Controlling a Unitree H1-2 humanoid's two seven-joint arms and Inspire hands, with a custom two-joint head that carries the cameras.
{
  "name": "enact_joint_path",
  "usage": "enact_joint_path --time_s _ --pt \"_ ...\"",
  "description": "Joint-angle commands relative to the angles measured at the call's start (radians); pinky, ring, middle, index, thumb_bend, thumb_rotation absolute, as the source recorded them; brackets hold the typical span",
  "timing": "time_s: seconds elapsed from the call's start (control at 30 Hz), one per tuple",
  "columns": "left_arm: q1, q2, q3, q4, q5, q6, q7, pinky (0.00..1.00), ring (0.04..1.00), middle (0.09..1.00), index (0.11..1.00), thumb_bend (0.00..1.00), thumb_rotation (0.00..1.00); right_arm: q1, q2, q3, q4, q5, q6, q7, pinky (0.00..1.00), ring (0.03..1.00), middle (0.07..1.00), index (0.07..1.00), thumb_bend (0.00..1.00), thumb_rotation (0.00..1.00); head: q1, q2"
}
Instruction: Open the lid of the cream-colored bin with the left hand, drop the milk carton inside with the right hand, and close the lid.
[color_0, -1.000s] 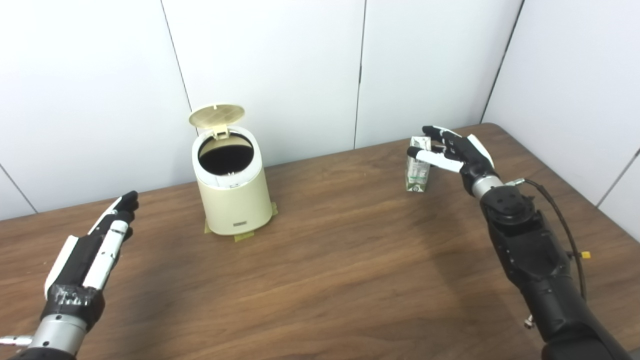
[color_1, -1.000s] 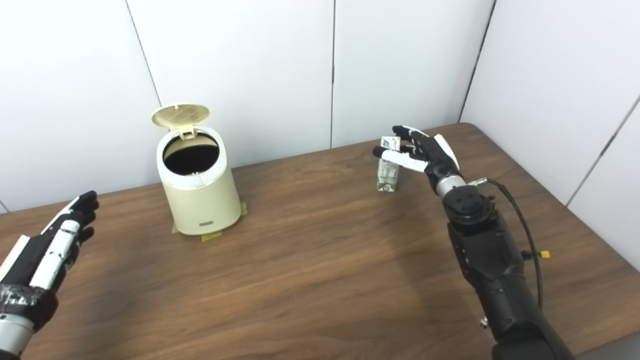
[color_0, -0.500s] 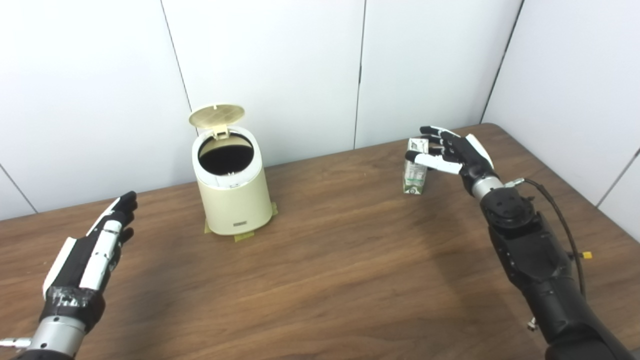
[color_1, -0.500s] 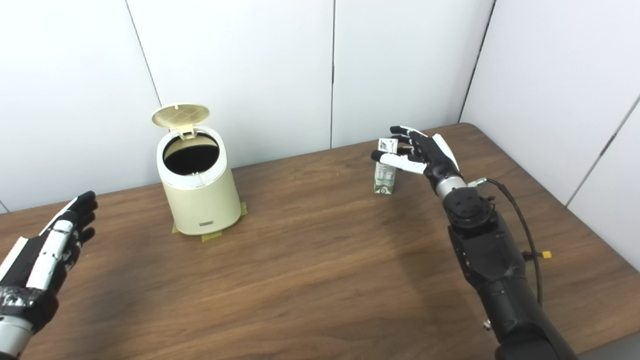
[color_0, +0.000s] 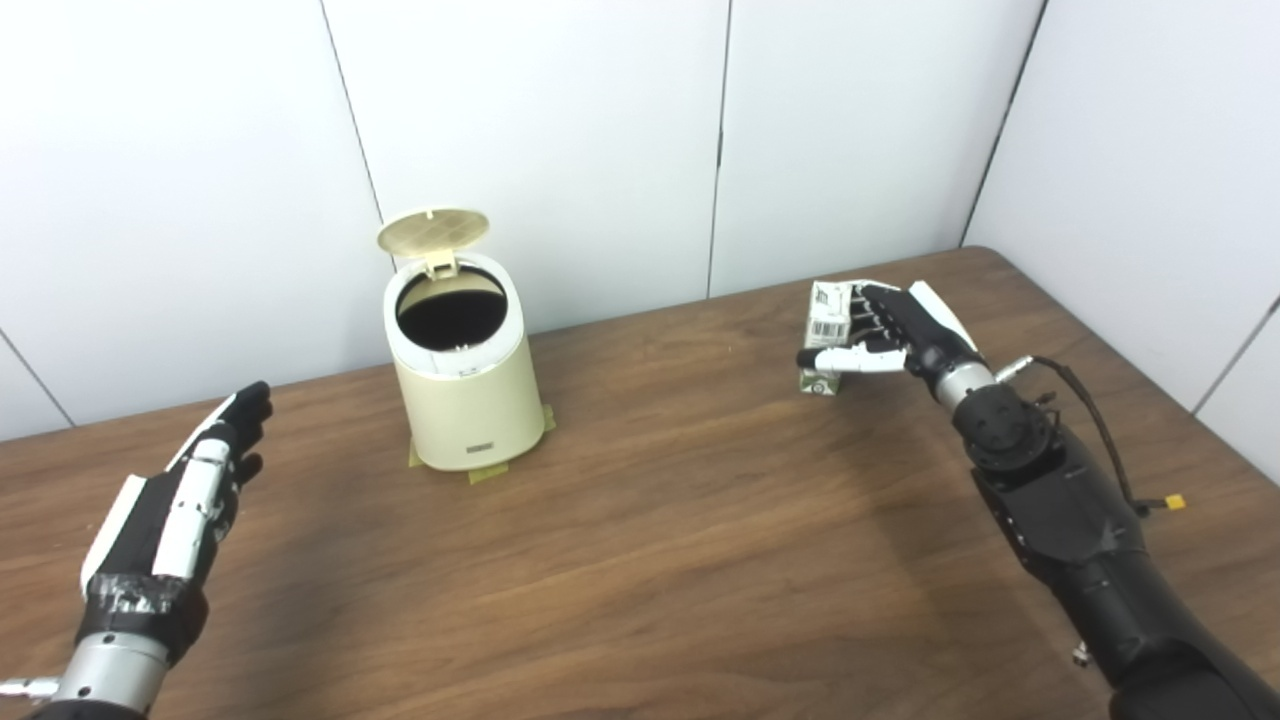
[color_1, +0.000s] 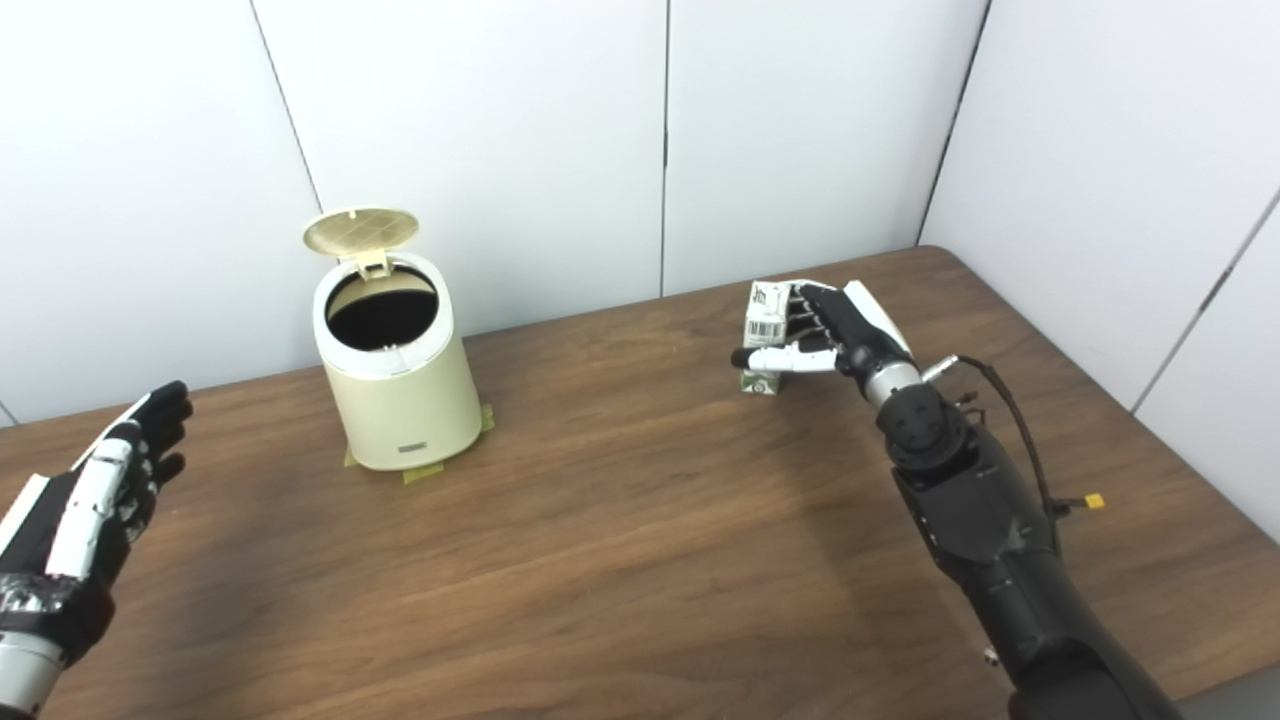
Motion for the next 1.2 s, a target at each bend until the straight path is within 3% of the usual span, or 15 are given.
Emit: enact_joint_path --time_s 0.0,0.23,0.33,0.47,0.63,0.67,0.73,1.03,1.17 --pt "-0.032 0.008 0.003 -0.011 0.003 -0.034 0.01 1.0 0.996 0.959 0.934 0.15 1.0 -0.041 -0.035 -0.006 -0.031 -0.014 -0.037 -0.017 0.65 0.709 0.735 0.762 0.91 0.34 0.0 0.001" --pt "-0.029 0.005 0.014 -0.008 -0.011 -0.033 0.009 1.0 0.995 0.954 0.927 0.16 1.0 -0.031 -0.023 -0.005 -0.021 -0.047 -0.076 -0.053 0.63 0.688 0.717 0.74 0.9 0.3 -0.001 0.002" --pt "-0.027 0.007 0.013 -0.006 -0.013 -0.04 0.005 1.0 0.992 0.953 0.929 0.18 1.0 -0.029 -0.015 0.0 -0.006 -0.075 -0.109 -0.106 0.61 0.65 0.669 0.717 0.83 0.23 -0.002 0.005" --pt "-0.025 0.005 0.012 -0.004 -0.015 -0.044 0.003 1.0 0.998 0.954 0.928 0.18 1.0 -0.026 0.006 -0.005 -0.011 -0.096 -0.105 -0.158 0.59 0.607 0.616 0.681 0.73 0.15 -0.003 0.006" --pt "-0.02 -0.01 0.022 -0.008 -0.045 -0.031 0.003 1.0 0.998 0.951 0.925 0.18 1.0 -0.019 0.044 -0.02 -0.018 -0.116 -0.116 -0.239 0.45 0.512 0.559 0.628 0.69 0.18 -0.002 0.009" --pt "-0.019 -0.02 0.031 -0.005 -0.067 -0.031 0.001 1.0 0.999 0.952 0.926 0.18 1.0 -0.018 0.055 -0.02 -0.014 -0.137 -0.114 -0.276 0.4 0.461 0.52 0.548 0.59 0.16 -0.002 0.009" --pt "-0.015 -0.031 0.041 -0.004 -0.103 -0.031 -0.007 1.0 0.992 0.952 0.93 0.17 1.0 -0.019 0.075 -0.015 -0.006 -0.188 -0.1 -0.348 0.36 0.405 0.468 0.501 0.53 0.15 0.004 0.01" --pt "-0.004 -0.04 0.063 -0.021 -0.177 -0.019 -0.006 1.0 0.991 0.954 0.942 0.21 0.93 -0.021 0.138 -0.014 0.042 -0.238 -0.121 -0.496 0.32 0.38 0.44 0.485 0.51 0.16 0.015 0.008" --pt "-0.002 -0.032 0.061 -0.035 -0.174 -0.007 0.003 1.0 0.988 0.955 0.949 0.2 0.98 -0.026 0.143 -0.008 0.062 -0.241 -0.133 -0.53 0.33 0.386 0.441 0.485 0.51 0.16 0.016 0.007"
